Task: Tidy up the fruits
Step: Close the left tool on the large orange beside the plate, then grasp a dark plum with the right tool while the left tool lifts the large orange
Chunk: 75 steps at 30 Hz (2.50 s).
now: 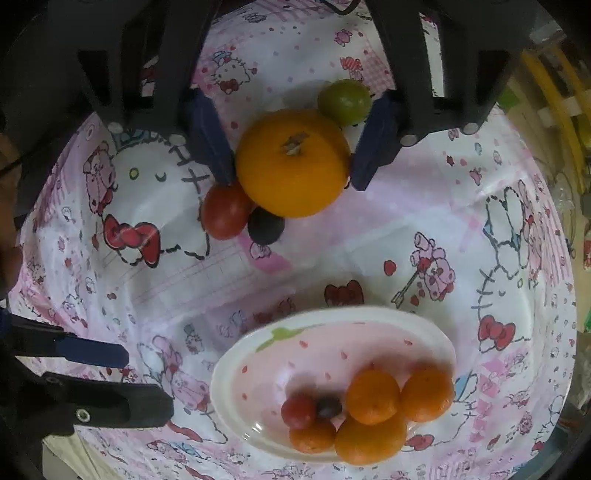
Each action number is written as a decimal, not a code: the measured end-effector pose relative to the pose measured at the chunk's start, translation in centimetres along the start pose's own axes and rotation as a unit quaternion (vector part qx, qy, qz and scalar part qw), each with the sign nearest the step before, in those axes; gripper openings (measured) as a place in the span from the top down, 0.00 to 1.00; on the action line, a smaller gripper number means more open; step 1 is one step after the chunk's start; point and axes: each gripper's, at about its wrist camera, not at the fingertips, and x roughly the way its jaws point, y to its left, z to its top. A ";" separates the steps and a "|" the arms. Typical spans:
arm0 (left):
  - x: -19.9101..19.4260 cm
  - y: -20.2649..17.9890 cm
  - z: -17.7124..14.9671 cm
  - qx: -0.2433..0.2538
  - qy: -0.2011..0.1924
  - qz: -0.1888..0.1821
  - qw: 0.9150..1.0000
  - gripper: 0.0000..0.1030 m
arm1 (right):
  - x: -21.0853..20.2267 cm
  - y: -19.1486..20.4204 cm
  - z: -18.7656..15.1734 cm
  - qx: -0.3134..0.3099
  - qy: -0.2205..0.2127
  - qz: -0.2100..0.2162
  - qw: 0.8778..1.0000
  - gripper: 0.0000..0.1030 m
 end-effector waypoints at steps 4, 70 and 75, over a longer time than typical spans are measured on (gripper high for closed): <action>0.1 -0.9 -0.1 0.013 -0.004 0.004 1.000 0.45 | 0.1 0.1 -0.2 -0.003 0.002 -0.005 1.000 0.11; -6.5 11.3 -0.7 -0.238 -0.117 0.014 0.964 0.46 | 3.1 4.1 -1.3 -0.098 0.049 0.006 0.994 0.76; -6.4 9.5 0.4 -0.220 -0.120 0.016 0.968 0.46 | 1.0 3.4 -0.6 -0.076 0.020 0.019 0.997 0.76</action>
